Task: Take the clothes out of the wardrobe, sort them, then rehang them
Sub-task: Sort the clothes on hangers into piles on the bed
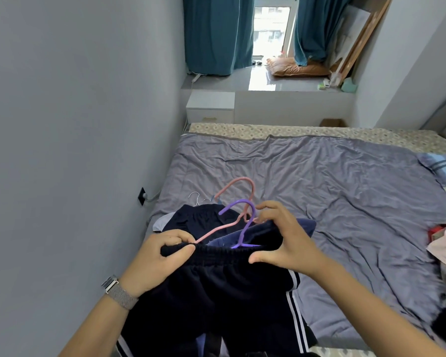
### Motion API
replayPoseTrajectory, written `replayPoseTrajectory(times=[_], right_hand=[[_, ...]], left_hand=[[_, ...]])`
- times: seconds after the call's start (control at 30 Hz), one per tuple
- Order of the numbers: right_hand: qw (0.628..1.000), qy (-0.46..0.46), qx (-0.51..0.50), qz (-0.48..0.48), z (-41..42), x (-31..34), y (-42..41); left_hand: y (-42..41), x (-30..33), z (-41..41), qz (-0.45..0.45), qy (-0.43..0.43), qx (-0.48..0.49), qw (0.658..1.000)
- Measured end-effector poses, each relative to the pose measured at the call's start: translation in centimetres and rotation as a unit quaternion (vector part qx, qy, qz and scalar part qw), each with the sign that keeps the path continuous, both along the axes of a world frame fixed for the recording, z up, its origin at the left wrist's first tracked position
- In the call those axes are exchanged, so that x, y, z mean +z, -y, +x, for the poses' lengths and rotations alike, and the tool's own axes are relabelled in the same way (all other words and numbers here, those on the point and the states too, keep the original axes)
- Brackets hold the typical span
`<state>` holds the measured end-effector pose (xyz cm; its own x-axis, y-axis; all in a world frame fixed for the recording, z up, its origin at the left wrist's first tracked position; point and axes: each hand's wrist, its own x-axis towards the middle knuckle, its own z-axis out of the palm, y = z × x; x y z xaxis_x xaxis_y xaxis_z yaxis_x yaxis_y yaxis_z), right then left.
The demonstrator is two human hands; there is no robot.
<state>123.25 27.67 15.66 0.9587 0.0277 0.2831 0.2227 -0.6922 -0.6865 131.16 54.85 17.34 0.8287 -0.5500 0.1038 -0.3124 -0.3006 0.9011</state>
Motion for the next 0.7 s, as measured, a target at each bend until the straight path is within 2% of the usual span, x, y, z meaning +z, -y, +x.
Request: replayPoseTrajectory(times=[0.13, 0.27, 0.37, 0.57, 0.7], right_hand=[[0.993, 0.016, -0.016, -0.113, 0.2, -0.9, -1.4], [0.995, -0.041, -0.020, -0.092, 0.4, -1.0, -1.5], [0.995, -0.075, -0.018, -0.056, 0.2, -0.9, -1.7], [0.994, -0.066, -0.081, -0.016, 0.6, -0.2, -2.5], [0.993, -0.042, -0.092, -0.059, 1.0, 0.5, -2.6]], left_hand=[[0.6, 0.0, 0.3, 0.002, 0.002, -0.011, 1.000], [0.9, -0.4, 0.3, 0.013, 0.012, -0.018, 1.000], [0.7, -0.8, 0.8, 0.052, 0.066, -0.051, 0.995], [1.2, -0.1, 1.6, 0.148, 0.090, -0.138, 0.975], [1.7, -0.4, 1.6, 0.237, 0.161, -0.127, 0.950]])
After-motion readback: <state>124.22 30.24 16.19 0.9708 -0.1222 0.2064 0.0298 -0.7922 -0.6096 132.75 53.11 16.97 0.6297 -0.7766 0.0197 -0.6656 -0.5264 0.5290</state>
